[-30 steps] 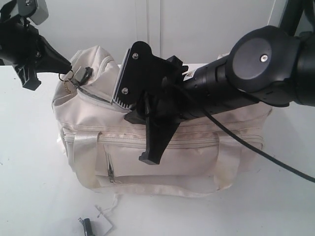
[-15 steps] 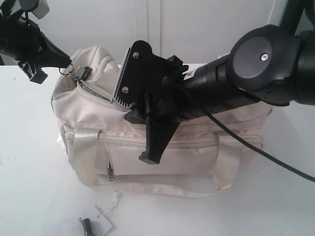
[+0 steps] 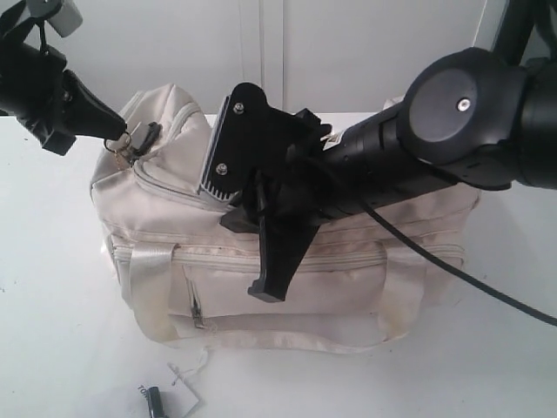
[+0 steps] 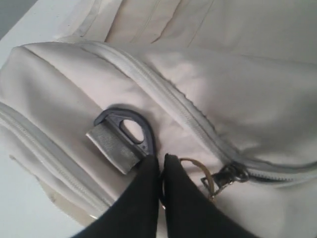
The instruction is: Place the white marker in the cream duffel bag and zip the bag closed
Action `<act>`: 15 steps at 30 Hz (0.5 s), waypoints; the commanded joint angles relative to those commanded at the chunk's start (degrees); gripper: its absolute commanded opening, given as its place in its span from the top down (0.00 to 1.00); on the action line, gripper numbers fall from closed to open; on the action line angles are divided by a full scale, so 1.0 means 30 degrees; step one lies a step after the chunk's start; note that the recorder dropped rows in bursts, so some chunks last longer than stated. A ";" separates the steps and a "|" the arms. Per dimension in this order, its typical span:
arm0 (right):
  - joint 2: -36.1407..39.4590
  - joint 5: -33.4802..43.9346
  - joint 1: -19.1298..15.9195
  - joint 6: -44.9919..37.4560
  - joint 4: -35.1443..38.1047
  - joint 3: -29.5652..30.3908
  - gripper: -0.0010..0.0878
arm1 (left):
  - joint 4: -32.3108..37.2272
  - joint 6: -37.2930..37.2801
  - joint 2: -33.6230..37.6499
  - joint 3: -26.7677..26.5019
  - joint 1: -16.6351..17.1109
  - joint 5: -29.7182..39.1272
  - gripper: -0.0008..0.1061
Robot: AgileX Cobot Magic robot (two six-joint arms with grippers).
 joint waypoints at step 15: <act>-0.0363 -0.2850 0.1161 -0.0795 0.2146 -0.0990 0.50 | -0.0472 0.0000 0.0000 0.0000 0.0000 0.0291 0.99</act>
